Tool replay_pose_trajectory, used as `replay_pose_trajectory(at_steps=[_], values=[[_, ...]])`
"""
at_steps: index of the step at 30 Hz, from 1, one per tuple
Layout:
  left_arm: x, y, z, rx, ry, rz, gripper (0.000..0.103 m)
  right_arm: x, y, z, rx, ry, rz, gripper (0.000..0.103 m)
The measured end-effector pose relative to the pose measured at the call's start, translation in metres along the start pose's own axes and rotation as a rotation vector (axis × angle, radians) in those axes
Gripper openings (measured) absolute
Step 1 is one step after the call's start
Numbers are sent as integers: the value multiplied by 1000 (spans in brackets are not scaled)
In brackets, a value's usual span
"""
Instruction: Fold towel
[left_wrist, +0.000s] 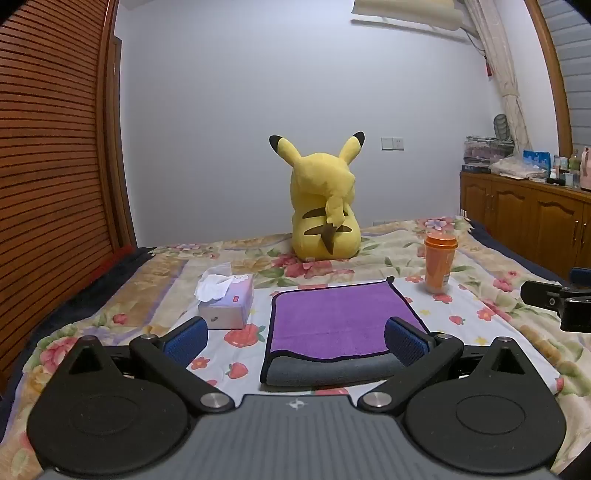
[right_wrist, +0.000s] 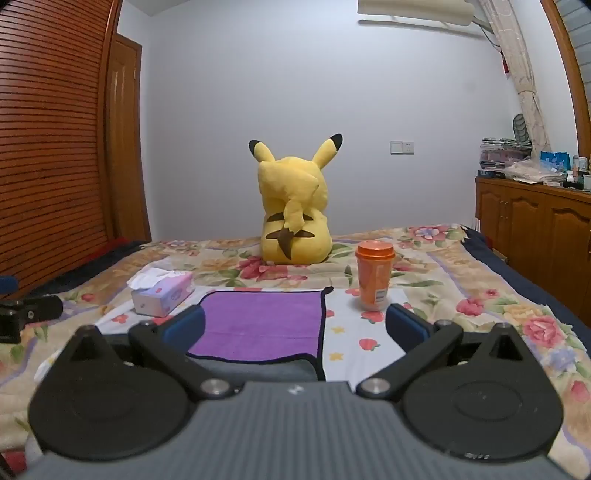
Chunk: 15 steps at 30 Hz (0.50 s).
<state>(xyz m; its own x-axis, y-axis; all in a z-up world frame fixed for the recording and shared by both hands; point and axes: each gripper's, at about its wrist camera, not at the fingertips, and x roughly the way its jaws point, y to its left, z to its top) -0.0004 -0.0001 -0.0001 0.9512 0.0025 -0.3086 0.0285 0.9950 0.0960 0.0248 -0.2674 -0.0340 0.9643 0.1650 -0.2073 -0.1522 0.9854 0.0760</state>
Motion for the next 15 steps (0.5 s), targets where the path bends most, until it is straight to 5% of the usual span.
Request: replay_pose_trajectory(at_steps=[15], values=[[0,0,0,2,3,0,103,0,-3,0,0,8,2,103]])
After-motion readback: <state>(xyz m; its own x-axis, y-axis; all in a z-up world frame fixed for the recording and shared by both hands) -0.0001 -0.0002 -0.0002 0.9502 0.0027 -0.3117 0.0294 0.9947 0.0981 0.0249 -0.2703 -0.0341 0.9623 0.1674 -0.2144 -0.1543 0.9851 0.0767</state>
